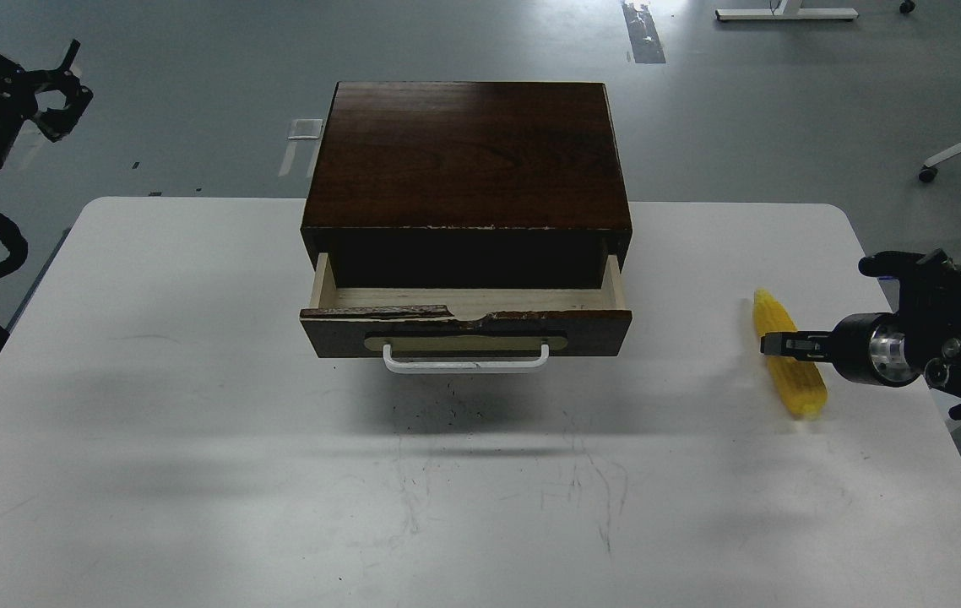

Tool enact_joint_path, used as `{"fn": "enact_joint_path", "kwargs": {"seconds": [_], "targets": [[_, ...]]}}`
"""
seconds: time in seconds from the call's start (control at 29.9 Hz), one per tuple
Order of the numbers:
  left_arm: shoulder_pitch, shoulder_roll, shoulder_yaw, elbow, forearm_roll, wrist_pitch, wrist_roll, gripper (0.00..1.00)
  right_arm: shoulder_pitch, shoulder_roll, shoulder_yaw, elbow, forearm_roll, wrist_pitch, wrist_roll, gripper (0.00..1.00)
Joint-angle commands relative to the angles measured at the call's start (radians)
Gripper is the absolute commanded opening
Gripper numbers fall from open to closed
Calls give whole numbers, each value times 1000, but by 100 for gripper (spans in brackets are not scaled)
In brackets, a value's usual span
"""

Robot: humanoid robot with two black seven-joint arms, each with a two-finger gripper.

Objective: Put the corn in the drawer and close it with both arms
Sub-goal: 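Reach the right gripper to the yellow corn cob and grasp it, then lift the corn with the right gripper and carry it over the open drawer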

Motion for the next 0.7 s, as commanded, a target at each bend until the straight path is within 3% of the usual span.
{"fn": "enact_joint_path", "kwargs": {"seconds": [0.0,0.27,0.37,0.5,0.67], "targets": [[-3,5,-1,0,-1,0,-1,98,25,-43,76,20,5,5,12,10],[-3,14,5,0,5,0,8,98,383,-181,91,205,5,19,15,7],[-4,22,16,0,11,0,17,98,528,-183,91,281,-8,54,17,7],[-9,31,17,-3,75,0,14,97,701,-143,94,350,-70,93,18,6],[-10,33,17,-5,98,0,13,97,818,29,96,373,-227,102,46,5]]}}
